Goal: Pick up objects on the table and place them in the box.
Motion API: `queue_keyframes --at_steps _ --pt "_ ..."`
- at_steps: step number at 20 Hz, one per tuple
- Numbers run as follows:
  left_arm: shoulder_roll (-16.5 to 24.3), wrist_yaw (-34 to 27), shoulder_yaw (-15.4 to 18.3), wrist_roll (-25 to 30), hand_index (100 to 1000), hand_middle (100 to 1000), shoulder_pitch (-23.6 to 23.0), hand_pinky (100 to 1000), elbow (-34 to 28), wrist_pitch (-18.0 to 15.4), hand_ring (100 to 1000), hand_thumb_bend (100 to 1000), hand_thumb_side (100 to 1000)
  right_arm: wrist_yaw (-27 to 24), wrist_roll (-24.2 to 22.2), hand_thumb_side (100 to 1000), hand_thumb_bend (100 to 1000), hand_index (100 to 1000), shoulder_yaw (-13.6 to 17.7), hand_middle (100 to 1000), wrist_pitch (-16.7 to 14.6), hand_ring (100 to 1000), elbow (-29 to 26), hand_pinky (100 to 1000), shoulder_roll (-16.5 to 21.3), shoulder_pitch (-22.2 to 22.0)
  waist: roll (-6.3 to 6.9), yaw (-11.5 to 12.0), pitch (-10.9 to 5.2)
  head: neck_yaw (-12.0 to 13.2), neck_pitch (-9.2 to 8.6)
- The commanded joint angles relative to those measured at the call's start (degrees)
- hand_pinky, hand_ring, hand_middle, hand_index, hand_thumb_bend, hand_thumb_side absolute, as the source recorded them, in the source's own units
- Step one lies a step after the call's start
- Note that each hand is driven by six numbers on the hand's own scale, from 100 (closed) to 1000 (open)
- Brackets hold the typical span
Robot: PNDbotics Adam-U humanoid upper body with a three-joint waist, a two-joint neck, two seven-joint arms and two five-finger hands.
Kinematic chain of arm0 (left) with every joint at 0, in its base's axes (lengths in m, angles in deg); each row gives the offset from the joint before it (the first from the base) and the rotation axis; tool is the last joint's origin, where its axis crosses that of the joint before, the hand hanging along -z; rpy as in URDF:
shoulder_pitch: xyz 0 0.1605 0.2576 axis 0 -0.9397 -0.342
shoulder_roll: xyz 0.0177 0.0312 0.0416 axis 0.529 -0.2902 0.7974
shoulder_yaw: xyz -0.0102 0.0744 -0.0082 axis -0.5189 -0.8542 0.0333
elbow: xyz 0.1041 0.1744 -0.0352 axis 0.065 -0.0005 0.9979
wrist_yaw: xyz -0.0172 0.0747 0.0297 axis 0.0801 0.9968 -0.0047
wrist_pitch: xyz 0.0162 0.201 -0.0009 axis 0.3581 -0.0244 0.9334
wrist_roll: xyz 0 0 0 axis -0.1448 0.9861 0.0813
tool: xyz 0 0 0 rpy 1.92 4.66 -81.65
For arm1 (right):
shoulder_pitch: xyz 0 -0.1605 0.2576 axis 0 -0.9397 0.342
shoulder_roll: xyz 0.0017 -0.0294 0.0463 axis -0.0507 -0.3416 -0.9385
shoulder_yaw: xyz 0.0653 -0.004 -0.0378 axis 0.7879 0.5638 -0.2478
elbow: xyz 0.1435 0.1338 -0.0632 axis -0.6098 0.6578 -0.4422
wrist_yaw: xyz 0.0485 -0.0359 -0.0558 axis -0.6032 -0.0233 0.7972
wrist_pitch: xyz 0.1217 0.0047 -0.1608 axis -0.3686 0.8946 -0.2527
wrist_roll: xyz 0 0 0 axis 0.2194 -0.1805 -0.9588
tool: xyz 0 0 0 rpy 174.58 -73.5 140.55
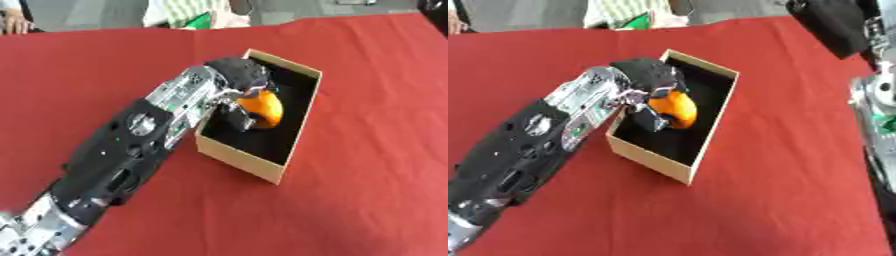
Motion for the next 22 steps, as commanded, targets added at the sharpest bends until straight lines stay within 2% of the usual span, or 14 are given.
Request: queue_keyframes --at_steps 1,2,3,4,5,6,7,8,9,11,14,16,18,22 --pt "-0.23 0.85 0.0 0.46 797 762 0.56 558 0.17 -1.02 778 126 212 -0.17 0.18 735 100 914 0.66 761 -0.08 802 -1.14 929 0.63 0.56 -0.14 -0.12 -1.22 -0.15 0.02" --pt "-0.13 1.02 0.05 0.91 801 773 0.59 571 -0.1 -1.22 794 188 238 -0.18 0.19 735 100 914 0.66 761 -0.07 802 -1.14 929 0.63 0.52 -0.13 -0.1 -1.24 -0.15 0.0" --pt "-0.01 1.14 0.1 1.39 818 798 0.64 592 -0.46 -1.35 821 313 307 -0.2 0.18 735 100 913 0.65 761 -0.05 802 -1.14 929 0.63 0.48 -0.14 -0.07 -1.25 -0.18 0.02" --pt "0.14 1.16 0.15 1.86 826 809 0.71 603 -0.95 -1.41 832 384 343 -0.22 0.16 734 100 913 0.65 760 -0.04 801 -1.14 929 0.64 0.43 -0.16 -0.04 -1.27 -0.2 0.06" --pt "0.33 1.22 0.23 2.23 834 819 0.8 614 -1.53 -1.35 842 563 433 -0.25 0.16 734 100 913 0.66 759 -0.02 801 -1.14 928 0.63 0.39 -0.18 -0.01 -1.29 -0.2 0.11" --pt "0.53 1.36 0.36 2.43 835 822 0.89 617 -2.2 -1.16 845 603 452 -0.28 0.15 734 100 912 0.66 759 0.02 801 -1.14 928 0.64 0.35 -0.21 0.02 -1.31 -0.2 0.15" --pt "0.72 1.5 0.5 2.56 839 826 0.97 622 -2.86 -0.95 848 744 491 -0.31 0.13 734 100 913 0.66 759 0.06 801 -1.14 928 0.67 0.31 -0.24 0.07 -1.32 -0.19 0.19" --pt "0.91 1.57 0.66 2.63 839 827 1.06 622 -3.51 -0.7 848 759 495 -0.33 0.12 734 100 913 0.67 759 0.11 801 -1.14 928 0.69 0.26 -0.26 0.11 -1.34 -0.18 0.23" --pt "1.07 1.56 0.8 2.65 840 827 1.16 622 -4.16 -0.45 848 824 526 -0.34 0.14 733 100 913 0.69 759 0.13 800 -1.14 928 0.67 0.25 -0.26 0.16 -1.35 -0.15 0.26" --pt "1.42 1.39 0.99 2.64 845 830 1.34 622 -5.52 -0.01 850 883 552 -0.34 0.14 731 100 912 0.68 758 0.13 800 -1.14 928 0.61 0.31 -0.27 0.24 -1.38 -0.16 0.26" --pt "1.9 1.11 1.85 2.19 840 826 1.44 614 -8.09 1.04 843 890 564 -0.27 0.08 729 100 911 0.67 758 0.1 800 -1.14 928 0.62 0.42 -0.34 0.33 -1.42 -0.19 0.31" --pt "2.29 1.13 2.64 1.54 836 818 1.46 600 -10.4 1.64 832 862 567 -0.22 0.07 729 100 911 0.7 758 0.12 801 -1.14 927 0.63 0.41 -0.37 0.39 -1.43 -0.21 0.21" --pt "2.8 -0.36 4.17 0.54 829 806 1.48 579 -13.23 2.94 814 797 575 -0.17 0.07 727 100 911 0.72 758 0.07 801 -1.14 927 0.58 0.46 -0.39 0.49 -1.47 -0.24 0.14" --pt "4.28 -5.69 8.54 -4.18 823 775 0.89 516 -19.46 7.6 760 512 615 0.06 0.04 722 100 909 0.76 758 -0.18 801 -1.14 926 0.54 0.76 -0.46 0.74 -1.56 -0.59 0.21"
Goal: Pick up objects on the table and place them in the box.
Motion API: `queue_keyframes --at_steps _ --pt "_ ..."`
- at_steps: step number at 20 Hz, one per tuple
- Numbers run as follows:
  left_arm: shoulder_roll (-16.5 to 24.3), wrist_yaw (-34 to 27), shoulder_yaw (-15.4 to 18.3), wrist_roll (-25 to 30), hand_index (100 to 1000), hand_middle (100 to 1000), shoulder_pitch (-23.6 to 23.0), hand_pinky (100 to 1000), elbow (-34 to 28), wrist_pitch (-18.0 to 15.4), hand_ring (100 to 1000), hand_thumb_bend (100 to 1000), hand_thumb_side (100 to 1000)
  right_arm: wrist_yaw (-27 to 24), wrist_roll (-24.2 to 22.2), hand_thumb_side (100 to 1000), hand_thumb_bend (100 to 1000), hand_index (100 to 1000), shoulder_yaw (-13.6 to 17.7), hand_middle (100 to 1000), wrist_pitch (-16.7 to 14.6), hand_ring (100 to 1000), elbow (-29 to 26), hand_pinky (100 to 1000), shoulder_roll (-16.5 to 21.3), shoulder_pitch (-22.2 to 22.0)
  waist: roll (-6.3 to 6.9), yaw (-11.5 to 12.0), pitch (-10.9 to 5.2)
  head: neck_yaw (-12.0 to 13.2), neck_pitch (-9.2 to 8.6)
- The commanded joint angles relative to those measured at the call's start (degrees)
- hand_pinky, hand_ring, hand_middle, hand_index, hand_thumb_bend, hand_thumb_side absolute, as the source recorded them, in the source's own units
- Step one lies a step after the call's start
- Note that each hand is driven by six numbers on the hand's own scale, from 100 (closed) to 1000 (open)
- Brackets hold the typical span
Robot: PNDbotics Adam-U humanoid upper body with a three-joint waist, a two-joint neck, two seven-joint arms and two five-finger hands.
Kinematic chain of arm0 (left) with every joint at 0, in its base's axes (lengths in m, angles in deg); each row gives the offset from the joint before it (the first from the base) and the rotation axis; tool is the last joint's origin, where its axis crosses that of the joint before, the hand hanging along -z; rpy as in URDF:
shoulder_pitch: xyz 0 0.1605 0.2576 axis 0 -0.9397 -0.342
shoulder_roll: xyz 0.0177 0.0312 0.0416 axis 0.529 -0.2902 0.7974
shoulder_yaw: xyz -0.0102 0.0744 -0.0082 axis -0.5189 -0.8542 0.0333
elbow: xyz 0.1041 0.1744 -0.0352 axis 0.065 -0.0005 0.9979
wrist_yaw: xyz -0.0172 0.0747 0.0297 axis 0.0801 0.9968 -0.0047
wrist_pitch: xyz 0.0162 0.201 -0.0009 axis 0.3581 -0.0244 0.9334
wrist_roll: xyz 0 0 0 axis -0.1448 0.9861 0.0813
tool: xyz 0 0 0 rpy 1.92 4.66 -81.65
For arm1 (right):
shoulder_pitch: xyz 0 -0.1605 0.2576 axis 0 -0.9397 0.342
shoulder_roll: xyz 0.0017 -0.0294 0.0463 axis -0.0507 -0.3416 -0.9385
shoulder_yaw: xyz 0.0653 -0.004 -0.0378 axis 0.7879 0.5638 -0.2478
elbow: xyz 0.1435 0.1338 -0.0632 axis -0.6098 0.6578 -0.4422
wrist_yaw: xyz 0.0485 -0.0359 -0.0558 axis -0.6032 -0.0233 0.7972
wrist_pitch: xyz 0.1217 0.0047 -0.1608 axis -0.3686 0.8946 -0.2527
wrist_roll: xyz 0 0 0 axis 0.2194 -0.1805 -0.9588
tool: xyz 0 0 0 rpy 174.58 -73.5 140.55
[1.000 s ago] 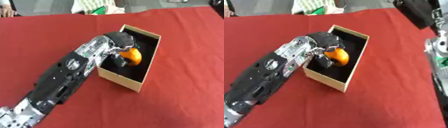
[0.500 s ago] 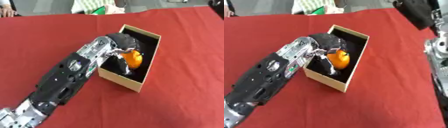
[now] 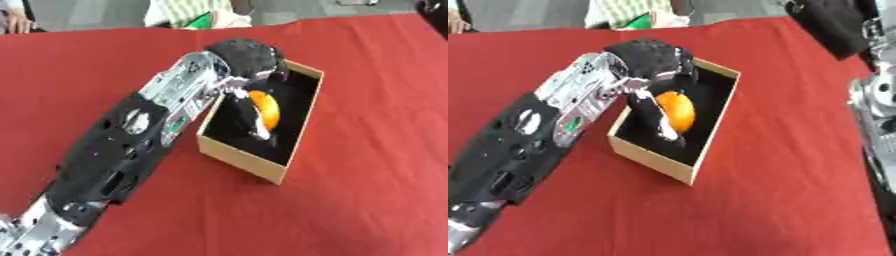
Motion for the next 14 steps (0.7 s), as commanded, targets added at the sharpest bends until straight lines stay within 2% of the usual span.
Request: queue_keyframes --at_steps 1,3,7,11,14 --pt "2.33 -5.86 4.28 -4.5 819 766 0.56 495 -5.65 4.13 742 393 599 0.22 0.01 719 100 908 0.68 759 -0.28 802 -1.14 925 0.62 1.04 -0.25 0.12 -1.56 -0.44 0.3" --pt "4.28 -12.43 6.8 -8.67 822 759 -0.01 475 -8.31 7.64 723 316 579 0.48 0.01 717 100 907 0.77 759 -0.45 802 -1.14 925 0.84 1.23 -0.2 0.32 -1.63 -0.65 0.57" --pt "9.28 -24.21 10.95 -17.29 856 751 -2.29 460 -13.34 12.67 700 331 596 0.86 0.37 715 100 907 1.02 760 -0.99 803 -1.14 924 1.08 1.41 -0.16 0.73 -1.56 -1.01 0.69" --pt "13.08 -37.95 16.16 -29.1 866 734 -6.65 447 -19.29 14.88 682 420 611 0.89 0.99 714 100 907 1.31 760 -1.47 804 -1.14 924 1.23 1.37 -0.32 1.06 -1.37 -1.37 0.6" --pt "15.07 -45.37 19.62 -38.79 854 710 -10.47 434 -24.29 14.6 663 407 582 0.83 1.5 713 100 907 1.51 760 -1.64 804 -1.14 924 1.43 1.33 -0.44 1.3 -1.2 -1.57 0.48"
